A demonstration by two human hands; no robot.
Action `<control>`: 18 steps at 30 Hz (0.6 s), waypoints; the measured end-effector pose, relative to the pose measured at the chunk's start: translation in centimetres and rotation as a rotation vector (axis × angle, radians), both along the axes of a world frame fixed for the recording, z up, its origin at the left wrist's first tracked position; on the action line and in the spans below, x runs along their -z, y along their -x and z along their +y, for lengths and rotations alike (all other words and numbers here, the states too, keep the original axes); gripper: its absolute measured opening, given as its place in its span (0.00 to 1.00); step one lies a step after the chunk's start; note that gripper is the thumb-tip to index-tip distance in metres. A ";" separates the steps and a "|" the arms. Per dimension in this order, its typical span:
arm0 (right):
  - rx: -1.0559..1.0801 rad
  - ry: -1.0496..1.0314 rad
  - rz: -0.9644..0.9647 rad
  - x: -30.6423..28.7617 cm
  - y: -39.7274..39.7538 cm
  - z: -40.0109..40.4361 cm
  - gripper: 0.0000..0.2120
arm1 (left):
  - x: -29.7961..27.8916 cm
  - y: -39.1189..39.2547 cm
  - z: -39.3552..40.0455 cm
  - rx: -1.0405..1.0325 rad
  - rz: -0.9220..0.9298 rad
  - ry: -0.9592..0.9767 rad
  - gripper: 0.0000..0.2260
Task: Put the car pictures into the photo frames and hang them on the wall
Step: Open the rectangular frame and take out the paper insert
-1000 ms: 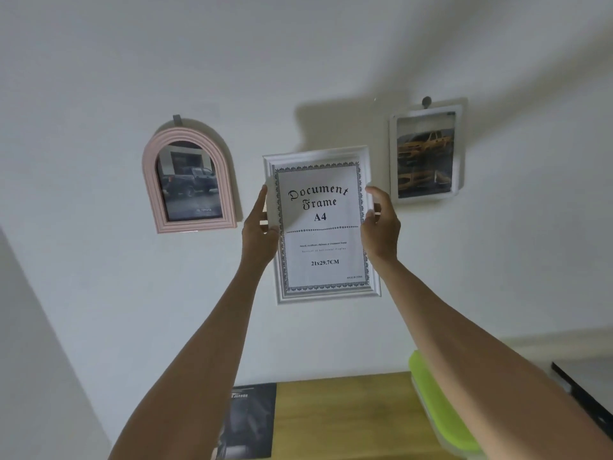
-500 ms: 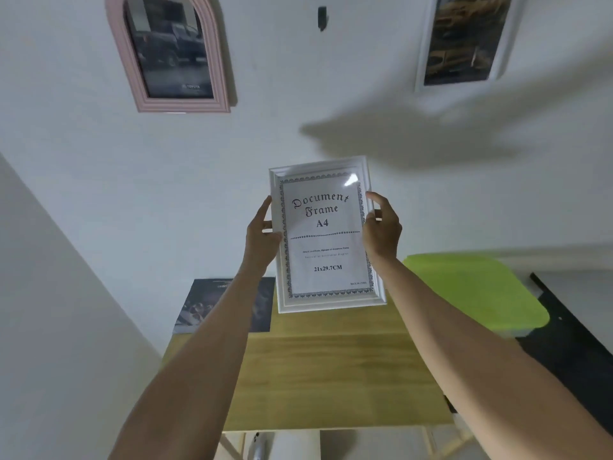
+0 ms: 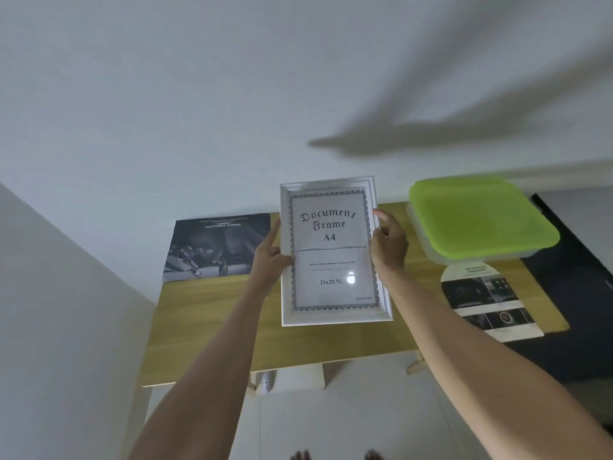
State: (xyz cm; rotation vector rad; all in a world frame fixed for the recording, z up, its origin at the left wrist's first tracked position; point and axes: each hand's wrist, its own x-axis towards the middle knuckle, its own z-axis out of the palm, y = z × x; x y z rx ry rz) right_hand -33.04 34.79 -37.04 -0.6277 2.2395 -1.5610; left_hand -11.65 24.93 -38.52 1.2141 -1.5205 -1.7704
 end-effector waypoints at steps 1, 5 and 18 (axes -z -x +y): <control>0.007 -0.006 -0.008 0.7 -0.1 0.1 0.30 | 0.6 -0.1 0.1 0.022 0.015 -0.020 0.45; 0.017 -0.054 -0.069 3.8 0.3 0.1 0.30 | 1.9 -0.2 0.4 0.062 0.083 -0.091 0.46; -0.200 -0.262 0.389 1.4 -1.6 -4.2 0.21 | 1.4 1.7 1.3 -0.059 0.259 -0.119 0.39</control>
